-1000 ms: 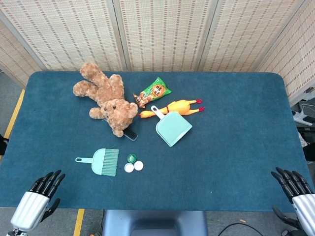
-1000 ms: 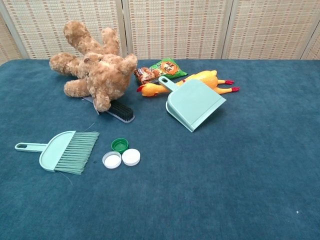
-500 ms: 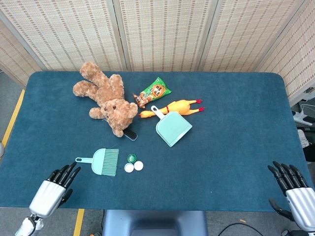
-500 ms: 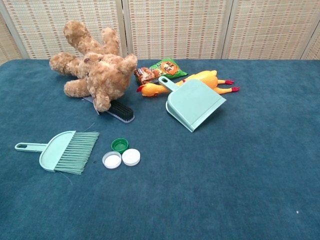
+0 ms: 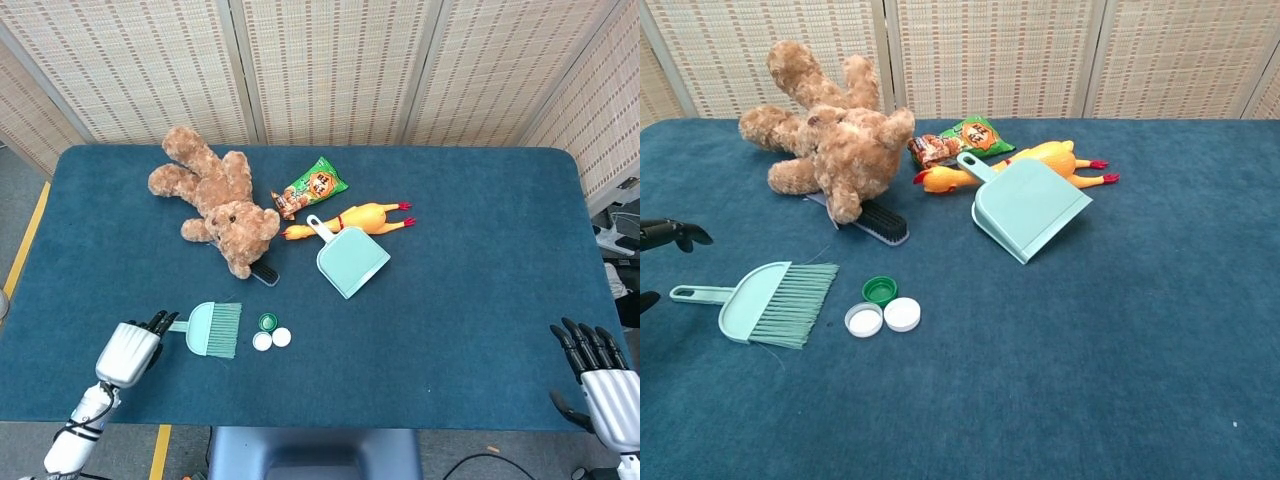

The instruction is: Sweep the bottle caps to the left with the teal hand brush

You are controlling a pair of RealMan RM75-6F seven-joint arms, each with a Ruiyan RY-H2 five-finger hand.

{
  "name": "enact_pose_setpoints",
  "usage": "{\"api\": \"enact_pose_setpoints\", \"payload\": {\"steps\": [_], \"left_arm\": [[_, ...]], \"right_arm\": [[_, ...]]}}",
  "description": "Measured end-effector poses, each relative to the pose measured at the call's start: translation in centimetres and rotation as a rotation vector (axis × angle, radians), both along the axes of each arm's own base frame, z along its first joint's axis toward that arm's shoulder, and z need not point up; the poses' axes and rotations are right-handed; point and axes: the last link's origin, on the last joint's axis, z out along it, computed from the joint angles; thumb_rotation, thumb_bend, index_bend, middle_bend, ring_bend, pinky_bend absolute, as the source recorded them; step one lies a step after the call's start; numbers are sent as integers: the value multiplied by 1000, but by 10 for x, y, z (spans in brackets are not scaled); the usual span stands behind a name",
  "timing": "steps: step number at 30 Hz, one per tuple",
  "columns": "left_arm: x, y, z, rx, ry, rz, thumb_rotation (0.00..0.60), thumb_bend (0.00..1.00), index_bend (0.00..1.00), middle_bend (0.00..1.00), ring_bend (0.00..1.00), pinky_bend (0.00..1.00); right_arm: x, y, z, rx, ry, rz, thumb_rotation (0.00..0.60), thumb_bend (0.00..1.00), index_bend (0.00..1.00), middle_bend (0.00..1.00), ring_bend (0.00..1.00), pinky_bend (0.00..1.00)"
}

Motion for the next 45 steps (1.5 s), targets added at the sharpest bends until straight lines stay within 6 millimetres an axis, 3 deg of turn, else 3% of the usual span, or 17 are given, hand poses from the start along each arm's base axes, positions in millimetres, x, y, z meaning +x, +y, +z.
{"api": "enact_pose_setpoints", "payload": {"steps": [17, 39, 45], "left_arm": [[2, 25, -43, 32, 127, -12, 600, 381, 344, 413, 750, 801], [-5, 29, -53, 31, 252, 13, 600, 371, 355, 418, 751, 801], [-6, 30, -55, 37, 276, 5, 600, 372, 415, 466, 750, 802]], "right_arm": [[-6, -6, 0, 12, 13, -52, 600, 198, 0, 0, 0, 0], [-7, -7, 0, 21, 16, -70, 600, 198, 0, 0, 0, 0], [-7, -8, 0, 23, 16, -72, 600, 198, 0, 0, 0, 0]]}}
